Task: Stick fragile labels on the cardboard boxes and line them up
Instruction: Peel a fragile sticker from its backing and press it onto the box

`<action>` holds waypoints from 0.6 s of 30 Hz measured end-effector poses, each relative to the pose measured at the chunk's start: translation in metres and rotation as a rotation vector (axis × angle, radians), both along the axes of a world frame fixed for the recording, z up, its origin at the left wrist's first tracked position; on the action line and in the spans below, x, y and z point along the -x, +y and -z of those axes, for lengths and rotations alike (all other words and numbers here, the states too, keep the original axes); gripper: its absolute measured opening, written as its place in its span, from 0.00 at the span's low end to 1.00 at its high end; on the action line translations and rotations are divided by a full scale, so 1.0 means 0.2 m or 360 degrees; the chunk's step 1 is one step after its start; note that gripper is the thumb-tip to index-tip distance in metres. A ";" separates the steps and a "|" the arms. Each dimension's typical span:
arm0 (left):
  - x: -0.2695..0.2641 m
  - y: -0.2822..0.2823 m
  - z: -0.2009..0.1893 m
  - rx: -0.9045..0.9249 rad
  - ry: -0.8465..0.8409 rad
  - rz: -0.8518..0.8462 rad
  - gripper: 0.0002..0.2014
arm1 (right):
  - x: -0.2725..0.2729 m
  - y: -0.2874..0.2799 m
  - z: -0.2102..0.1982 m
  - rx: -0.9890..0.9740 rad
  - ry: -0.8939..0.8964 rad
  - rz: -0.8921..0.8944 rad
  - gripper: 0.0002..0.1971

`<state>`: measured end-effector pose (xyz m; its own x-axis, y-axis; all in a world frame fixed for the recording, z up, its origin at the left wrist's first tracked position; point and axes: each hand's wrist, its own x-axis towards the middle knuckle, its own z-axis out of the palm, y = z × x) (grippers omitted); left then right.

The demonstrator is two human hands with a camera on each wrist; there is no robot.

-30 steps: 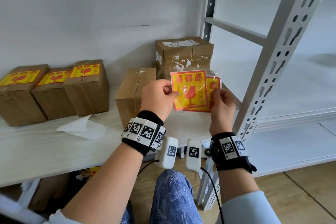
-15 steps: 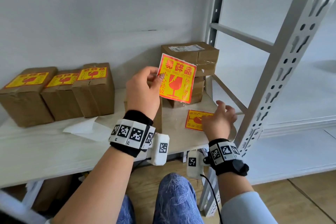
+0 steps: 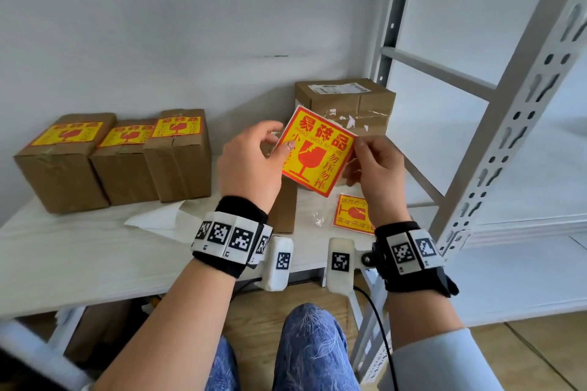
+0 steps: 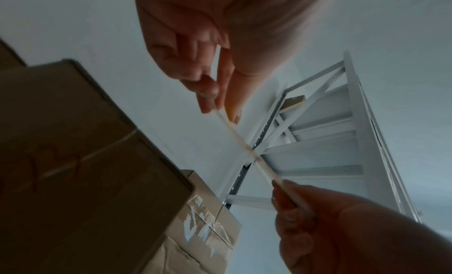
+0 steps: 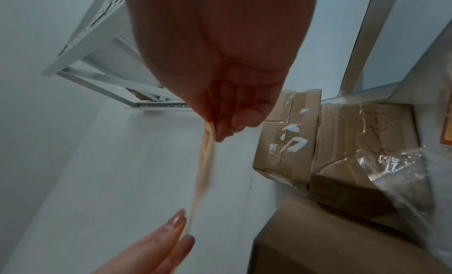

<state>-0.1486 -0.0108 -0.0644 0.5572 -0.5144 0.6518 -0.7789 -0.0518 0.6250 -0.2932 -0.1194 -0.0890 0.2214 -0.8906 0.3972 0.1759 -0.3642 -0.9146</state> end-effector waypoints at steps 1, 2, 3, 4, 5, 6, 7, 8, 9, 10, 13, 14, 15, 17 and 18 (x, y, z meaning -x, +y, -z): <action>0.00 0.01 0.00 -0.0059 -0.0064 -0.0088 0.16 | -0.01 0.01 0.00 0.0015 0.0001 0.0003 0.11; 0.01 0.02 -0.01 -0.0101 -0.0103 -0.0161 0.18 | -0.01 0.02 0.01 0.0038 0.0007 -0.0003 0.11; 0.01 0.03 -0.02 -0.0115 -0.0128 -0.0209 0.18 | -0.02 0.03 0.01 0.0064 0.0010 -0.0017 0.11; 0.02 0.04 -0.03 -0.0107 -0.0151 -0.0229 0.17 | -0.03 0.05 0.00 0.0091 0.0005 -0.0037 0.11; 0.02 0.05 -0.04 -0.0086 -0.0181 -0.0219 0.16 | -0.04 0.06 0.00 0.0120 -0.0009 -0.0066 0.10; 0.03 0.05 -0.05 -0.0060 -0.0214 -0.0176 0.14 | -0.05 0.08 -0.01 0.0145 -0.0032 -0.0104 0.09; 0.04 0.04 -0.06 -0.0042 -0.0243 -0.0101 0.14 | -0.06 0.10 -0.02 0.0163 -0.0060 -0.0151 0.09; 0.06 0.04 -0.07 -0.0032 -0.0264 0.0000 0.14 | -0.08 0.12 -0.02 0.0174 -0.0094 -0.0204 0.08; 0.07 0.03 -0.07 -0.0024 -0.0266 0.0112 0.14 | -0.09 0.13 -0.02 0.0179 -0.0130 -0.0254 0.08; 0.09 0.03 -0.08 -0.0008 -0.0254 0.0208 0.14 | -0.10 0.14 -0.03 0.0180 -0.0164 -0.0299 0.08; 0.10 0.01 -0.06 0.0088 -0.0220 0.0311 0.09 | -0.11 0.15 -0.02 0.0164 -0.0233 -0.0383 0.08; 0.10 0.00 -0.05 0.0114 -0.0198 0.0326 0.08 | -0.12 0.15 -0.02 0.0148 -0.0247 -0.0406 0.09; 0.10 0.00 -0.04 0.0136 -0.0167 0.0350 0.08 | -0.12 0.15 -0.02 0.0128 -0.0259 -0.0430 0.09; 0.09 -0.01 -0.02 0.0162 -0.0115 0.0389 0.09 | -0.12 0.15 -0.02 0.0079 -0.0275 -0.0468 0.09; 0.09 -0.01 -0.01 0.0167 -0.0096 0.0394 0.09 | -0.11 0.15 -0.02 0.0055 -0.0283 -0.0480 0.09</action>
